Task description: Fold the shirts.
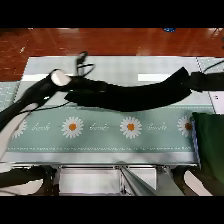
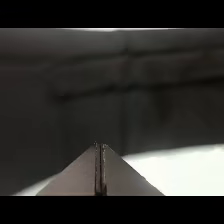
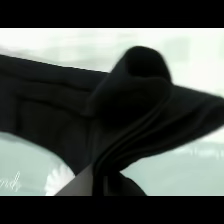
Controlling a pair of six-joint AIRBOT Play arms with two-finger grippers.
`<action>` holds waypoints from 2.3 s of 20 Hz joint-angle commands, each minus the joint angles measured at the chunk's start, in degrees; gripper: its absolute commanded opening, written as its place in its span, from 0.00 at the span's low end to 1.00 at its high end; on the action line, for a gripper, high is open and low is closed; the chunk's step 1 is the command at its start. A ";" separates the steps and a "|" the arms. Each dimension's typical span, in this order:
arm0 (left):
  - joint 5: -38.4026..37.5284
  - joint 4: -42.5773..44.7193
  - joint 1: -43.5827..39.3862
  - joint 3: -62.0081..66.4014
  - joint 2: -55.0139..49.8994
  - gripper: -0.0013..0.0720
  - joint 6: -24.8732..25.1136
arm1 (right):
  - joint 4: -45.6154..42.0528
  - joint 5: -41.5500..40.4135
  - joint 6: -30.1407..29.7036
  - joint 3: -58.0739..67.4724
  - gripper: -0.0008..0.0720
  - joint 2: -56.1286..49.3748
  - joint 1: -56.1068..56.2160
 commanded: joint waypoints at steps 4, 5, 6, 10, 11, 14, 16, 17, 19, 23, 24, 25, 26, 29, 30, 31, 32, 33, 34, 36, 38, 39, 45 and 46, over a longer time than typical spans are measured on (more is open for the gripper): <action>-7.56 -0.20 -16.96 26.64 -24.79 0.04 -7.93 | -0.37 5.20 5.01 -4.20 0.05 16.06 0.17; -8.20 -0.87 -19.23 29.53 -27.43 0.04 -8.94 | -0.07 5.20 5.22 -4.20 0.05 16.65 0.17; -8.26 -3.34 -21.03 31.47 -29.46 0.04 -8.98 | 0.76 5.64 5.22 -4.20 0.05 16.74 0.17; -9.25 -8.13 -25.20 36.33 -34.40 0.04 -8.39 | 1.55 5.95 5.20 -4.20 0.05 16.68 0.20; -9.99 -8.04 -25.11 36.52 -34.47 0.04 -8.28 | 1.55 5.77 5.20 -4.20 0.05 16.68 0.20; -15.06 -8.04 -20.48 37.90 -33.29 0.04 -4.20 | 2.03 5.57 4.87 -4.20 0.05 16.41 0.22; -17.35 -7.80 -14.84 37.92 -29.92 0.04 -1.73 | 5.11 5.60 3.76 -4.20 0.05 15.06 0.22; -18.93 -7.28 -11.47 37.90 -27.52 0.04 -1.68 | 7.78 5.44 3.04 -4.20 0.05 13.92 0.22; -22.43 -2.80 -4.92 37.13 -21.44 0.04 -1.70 | 12.61 4.26 1.31 -4.17 0.05 11.21 0.24; -24.83 9.79 7.67 28.65 -3.17 0.04 -1.88 | 17.09 0.24 -1.99 -1.79 0.05 2.08 6.14; -25.14 11.69 10.62 25.16 2.08 0.04 -1.88 | 16.90 -0.92 -2.62 0.63 0.05 -1.60 9.77; -24.48 13.20 13.53 20.44 8.17 0.04 -1.84 | 16.57 -2.01 -2.71 3.54 0.05 -5.46 13.09; -22.73 14.47 15.89 15.37 13.97 0.04 -1.84 | 16.15 -3.17 -2.62 7.15 0.05 -10.08 16.46; -16.65 15.37 21.77 -2.05 29.90 0.04 -2.82 | 16.35 -6.16 -1.55 17.73 0.05 -23.76 24.55; -16.17 15.34 22.75 -7.04 33.83 0.04 -3.37 | 16.41 -7.06 -0.83 20.92 0.05 -28.26 27.04; -16.28 15.21 23.10 -11.67 37.24 0.04 -4.87 | 16.39 -7.80 -0.66 23.41 0.05 -32.13 29.18; -16.22 14.36 22.99 -15.45 40.06 0.04 -6.51 | 16.39 -8.96 -0.46 25.51 0.05 -35.91 31.26; -16.20 12.33 22.73 -18.80 42.40 0.04 -6.88 | 16.39 -9.84 0.02 27.41 0.05 -39.47 33.11; -16.02 10.91 22.32 -21.22 44.02 0.04 -6.88 | 16.41 -10.43 0.57 28.98 0.05 -42.47 34.62; -15.19 9.90 21.11 -24.50 45.16 0.04 -6.91 | 16.31 -11.85 1.36 31.52 0.05 -47.65 36.98; -14.01 9.18 19.96 -26.05 44.44 0.04 -6.91 | 16.44 -13.03 2.34 33.03 0.10 -51.36 38.21; -12.66 8.81 19.23 -26.75 43.95 0.04 -6.91 | 17.33 -13.00 2.58 33.14 0.36 -52.54 38.58; -4.63 4.90 17.66 -27.19 39.15 0.04 -6.91 | 17.73 2.86 2.86 33.14 0.57 -47.01 31.45; -4.42 4.76 17.64 -27.19 38.84 0.04 -6.88 | 16.11 6.45 3.17 33.14 0.57 -43.69 28.44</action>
